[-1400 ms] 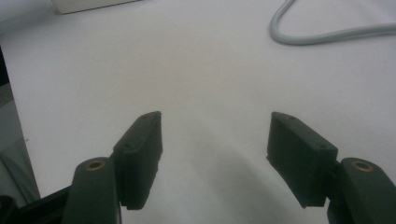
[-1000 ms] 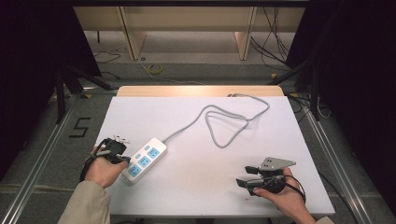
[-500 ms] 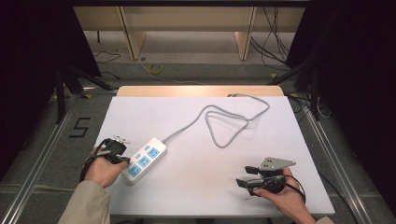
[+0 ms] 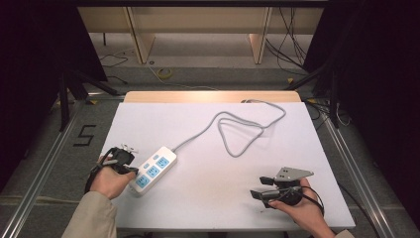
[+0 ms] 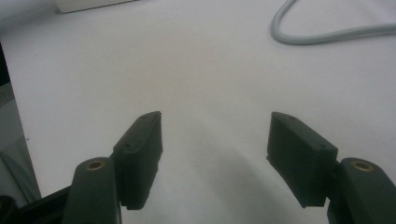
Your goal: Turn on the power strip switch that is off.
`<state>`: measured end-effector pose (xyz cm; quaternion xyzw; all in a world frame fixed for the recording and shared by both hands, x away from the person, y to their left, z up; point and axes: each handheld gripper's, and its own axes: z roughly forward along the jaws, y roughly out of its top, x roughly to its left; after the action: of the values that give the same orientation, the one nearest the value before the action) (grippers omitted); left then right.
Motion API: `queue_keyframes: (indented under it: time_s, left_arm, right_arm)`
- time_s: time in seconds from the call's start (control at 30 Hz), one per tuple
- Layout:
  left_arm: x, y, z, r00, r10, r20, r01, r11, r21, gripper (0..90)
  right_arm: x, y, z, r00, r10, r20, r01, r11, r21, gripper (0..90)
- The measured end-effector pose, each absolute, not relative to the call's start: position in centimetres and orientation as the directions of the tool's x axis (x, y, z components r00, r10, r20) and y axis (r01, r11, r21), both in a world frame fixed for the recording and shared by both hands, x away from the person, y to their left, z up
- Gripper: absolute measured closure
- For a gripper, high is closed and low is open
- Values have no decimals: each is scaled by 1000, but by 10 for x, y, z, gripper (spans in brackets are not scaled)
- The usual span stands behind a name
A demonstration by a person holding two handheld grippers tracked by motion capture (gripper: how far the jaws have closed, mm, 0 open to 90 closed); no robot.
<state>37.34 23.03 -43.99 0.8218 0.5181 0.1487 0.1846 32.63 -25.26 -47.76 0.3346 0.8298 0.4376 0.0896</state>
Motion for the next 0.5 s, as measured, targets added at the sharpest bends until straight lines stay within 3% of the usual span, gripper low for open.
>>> queue_keyframes:
  time_s: [0.5]
  left_arm:
    - [375,230,-440,421,906,49,803,-397,445,897]
  right_arm:
    - [326,-252,-477,-760,634,143,477,395,785,364]
